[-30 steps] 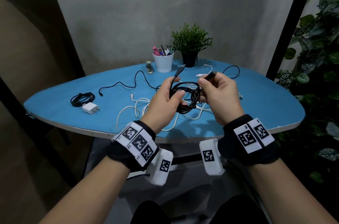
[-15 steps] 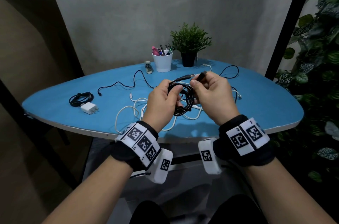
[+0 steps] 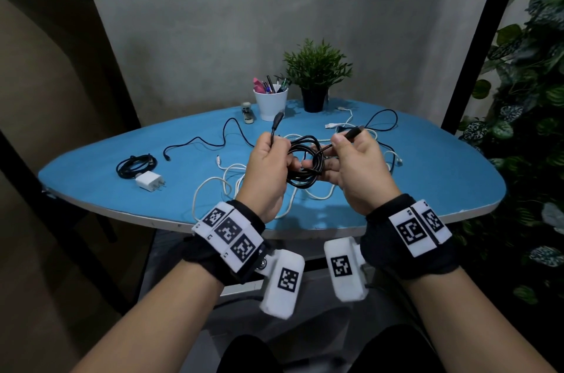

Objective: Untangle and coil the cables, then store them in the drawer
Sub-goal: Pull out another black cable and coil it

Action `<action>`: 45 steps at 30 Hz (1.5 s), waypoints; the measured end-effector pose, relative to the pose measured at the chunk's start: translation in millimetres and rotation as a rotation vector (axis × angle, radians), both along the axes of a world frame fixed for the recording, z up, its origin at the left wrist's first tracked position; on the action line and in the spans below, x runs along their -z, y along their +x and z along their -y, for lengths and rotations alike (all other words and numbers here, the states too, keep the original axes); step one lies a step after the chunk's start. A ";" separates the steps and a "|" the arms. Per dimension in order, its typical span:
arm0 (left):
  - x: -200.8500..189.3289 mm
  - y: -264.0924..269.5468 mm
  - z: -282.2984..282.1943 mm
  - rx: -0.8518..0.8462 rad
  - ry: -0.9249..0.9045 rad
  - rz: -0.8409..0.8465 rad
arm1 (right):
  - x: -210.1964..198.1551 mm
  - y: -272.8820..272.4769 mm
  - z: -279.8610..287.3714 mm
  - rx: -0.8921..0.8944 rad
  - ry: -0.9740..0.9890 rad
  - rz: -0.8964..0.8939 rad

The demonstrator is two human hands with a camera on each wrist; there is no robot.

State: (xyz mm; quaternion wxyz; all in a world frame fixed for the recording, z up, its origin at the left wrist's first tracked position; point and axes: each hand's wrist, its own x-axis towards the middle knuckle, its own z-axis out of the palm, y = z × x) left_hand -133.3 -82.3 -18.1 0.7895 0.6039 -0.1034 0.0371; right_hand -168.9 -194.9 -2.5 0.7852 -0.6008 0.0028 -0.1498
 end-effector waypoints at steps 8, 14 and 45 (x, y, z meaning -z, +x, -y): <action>10.3 -8.0 -8.4 -0.011 0.436 0.383 | 1.3 4.5 6.2 0.097 0.035 0.000; 10.1 -7.2 -8.9 -0.139 0.537 0.447 | 4.3 2.7 1.7 0.000 0.042 -0.058; 0.3 1.0 -38.0 0.078 0.320 0.288 | 9.0 8.2 11.9 0.079 -0.170 -0.148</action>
